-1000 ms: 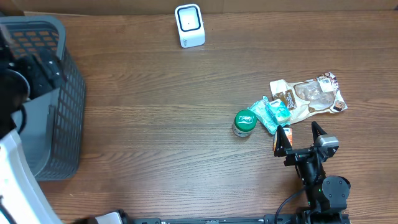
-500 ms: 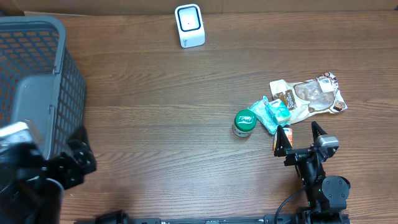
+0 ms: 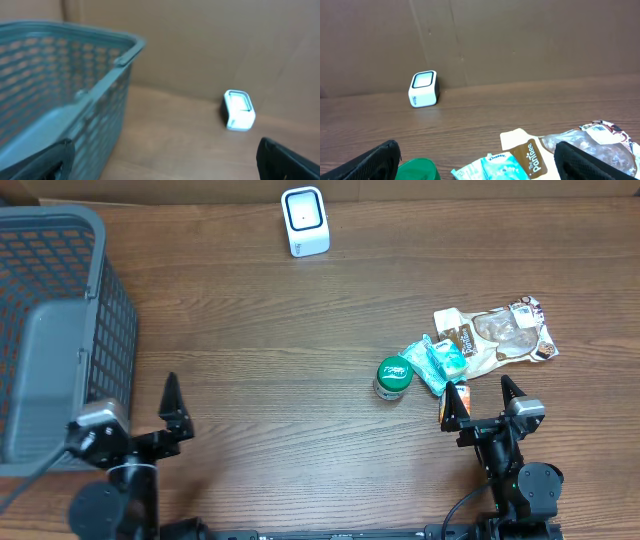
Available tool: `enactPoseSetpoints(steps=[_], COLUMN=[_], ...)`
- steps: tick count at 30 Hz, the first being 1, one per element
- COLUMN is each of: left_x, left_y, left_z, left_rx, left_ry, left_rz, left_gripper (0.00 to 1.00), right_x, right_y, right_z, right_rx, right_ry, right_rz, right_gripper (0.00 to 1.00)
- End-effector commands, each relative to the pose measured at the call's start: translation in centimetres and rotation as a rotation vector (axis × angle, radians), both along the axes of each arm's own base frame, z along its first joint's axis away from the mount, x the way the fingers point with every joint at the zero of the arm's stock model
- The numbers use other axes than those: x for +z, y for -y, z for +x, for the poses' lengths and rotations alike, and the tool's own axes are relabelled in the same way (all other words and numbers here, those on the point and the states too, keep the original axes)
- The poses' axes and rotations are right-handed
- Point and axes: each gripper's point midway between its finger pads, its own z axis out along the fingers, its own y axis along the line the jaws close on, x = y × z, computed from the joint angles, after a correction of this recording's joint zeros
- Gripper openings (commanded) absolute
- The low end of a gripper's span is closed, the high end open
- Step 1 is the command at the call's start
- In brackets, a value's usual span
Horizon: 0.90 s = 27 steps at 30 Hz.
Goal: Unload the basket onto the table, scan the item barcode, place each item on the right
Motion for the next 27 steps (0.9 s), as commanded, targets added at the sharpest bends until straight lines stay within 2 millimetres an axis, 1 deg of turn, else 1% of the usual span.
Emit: enactPoseSetpoints(steps=[1,5,8,10,14,17,27], left_x=[-2.9,-5.1,-7.2,-9.7,-13.3,-13.1,-13.1], left_y=[1.2,1.4,1.3,1.2,1.0,1.0,0.9], left_z=[1.0,1.7,2.2,2.6,3.1,3.1,3.1], left_rx=[-0.075,-0.086,-0.088,-0.092,-0.092,-0.086,-0.083], left_ry=[0.077,0.138,0.119,0.062,-0.009,0.012,0.010], left_rz=[0.011,0.076,0.140,0.177,0.152,0.092,0.091], left_gripper=[1.00,0.99,1.00,1.00,1.00,0.99,1.00], right_x=[-0.2,-0.2,-0.2,-0.2,-0.2,-0.2,-0.2], right_y=[0.2,0.2,0.2,0.2,0.2,0.2,0.2], right_z=[0.0,0.0,0.0,0.0,0.0,0.0,0.0], right_rx=[-0.008,-0.008,-0.008,-0.008,-0.008,-0.008,-0.008], right_ry=[0.002,0.002,0.002,0.002,0.002,0.002,0.002], right_rz=[-0.003,-0.003,-0.003,-0.003,-0.003,-0.003,-0.003], right_gripper=[1.00,1.00,1.00,1.00,1.00,1.00,1.00])
